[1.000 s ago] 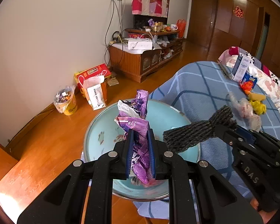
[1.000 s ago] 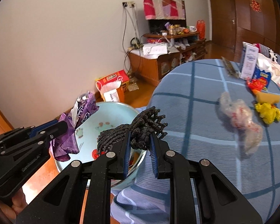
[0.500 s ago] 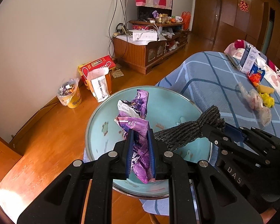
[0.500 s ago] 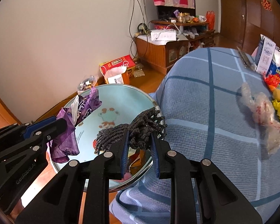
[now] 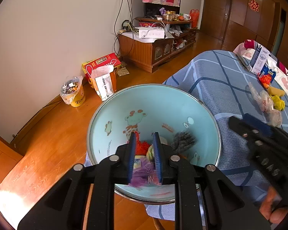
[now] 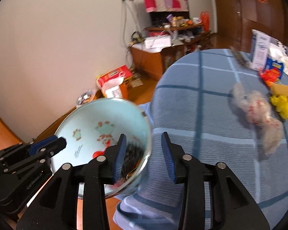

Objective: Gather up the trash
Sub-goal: 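Open both tools to drop the wrapper and scrubber into the bowl, then move both open tools back toward the clear plastic bag on the table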

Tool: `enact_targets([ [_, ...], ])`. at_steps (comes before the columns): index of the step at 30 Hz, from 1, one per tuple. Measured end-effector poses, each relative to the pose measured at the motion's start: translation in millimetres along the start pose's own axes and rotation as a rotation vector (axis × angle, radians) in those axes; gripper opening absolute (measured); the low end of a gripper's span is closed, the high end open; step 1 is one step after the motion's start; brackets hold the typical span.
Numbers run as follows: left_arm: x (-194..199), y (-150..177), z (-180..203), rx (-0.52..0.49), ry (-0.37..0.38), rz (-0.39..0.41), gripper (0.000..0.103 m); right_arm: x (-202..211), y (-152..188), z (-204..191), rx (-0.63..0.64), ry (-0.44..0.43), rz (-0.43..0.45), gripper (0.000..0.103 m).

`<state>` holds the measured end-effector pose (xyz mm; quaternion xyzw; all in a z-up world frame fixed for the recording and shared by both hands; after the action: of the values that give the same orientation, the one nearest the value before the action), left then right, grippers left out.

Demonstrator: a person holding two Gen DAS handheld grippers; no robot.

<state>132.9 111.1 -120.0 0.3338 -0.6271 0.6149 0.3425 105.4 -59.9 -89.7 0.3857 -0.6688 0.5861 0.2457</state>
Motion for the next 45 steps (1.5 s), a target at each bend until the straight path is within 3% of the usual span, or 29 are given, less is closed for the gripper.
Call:
enact_targets([
  [1, 0.3, -0.4, -0.1, 0.002, 0.001, 0.001, 0.026, 4.5, 0.4, 4.4, -0.012, 0.008, 0.012, 0.045],
  [6, 6.3, -1.7, 3.0, 0.010, -0.008, 0.012, 0.062, 28.4, 3.7, 29.2, -0.074, 0.043, 0.072, 0.073],
  [8, 9.9, -2.6, 3.4, 0.019, -0.026, 0.019, 0.073, 36.8, 5.3, 41.1, -0.094, 0.073, 0.096, 0.080],
  [11, 16.3, -4.4, 7.4, 0.006, -0.065, 0.042, 0.080, 48.8, 7.8, 61.9, -0.135, 0.125, 0.133, 0.087],
  [14, 19.9, -4.4, 15.2, -0.002, -0.064, 0.046, 0.088, 53.6, 11.6, 82.4, -0.192, 0.158, 0.130, 0.087],
  [27, 24.0, 2.4, 65.8, -0.085, -0.025, 0.035, 0.095, 72.2, 25.3, 121.9, -0.271, 0.241, 0.098, 0.087],
  [41, 22.4, -3.3, 133.4, -0.202, 0.032, 0.057, 0.095, 103.3, 39.3, 183.9, -0.362, 0.335, 0.151, 0.086],
  [45, 20.9, -5.2, 155.3, -0.236, 0.052, 0.068, 0.095, 109.3, 44.4, 204.0, -0.393, 0.357, 0.150, 0.076],
])
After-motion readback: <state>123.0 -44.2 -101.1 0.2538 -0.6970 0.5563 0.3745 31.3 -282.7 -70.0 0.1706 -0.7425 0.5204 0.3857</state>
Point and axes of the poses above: each gripper's, at about its wrist camera, not at the fingertips, and x roughly against the way its jaws point, z to its right, y to its underside, the point moved 3 cm from there along -x, roughly the way its jaws point, and after that the axes turned 7 degrees about -z, right-handed, at the moved point
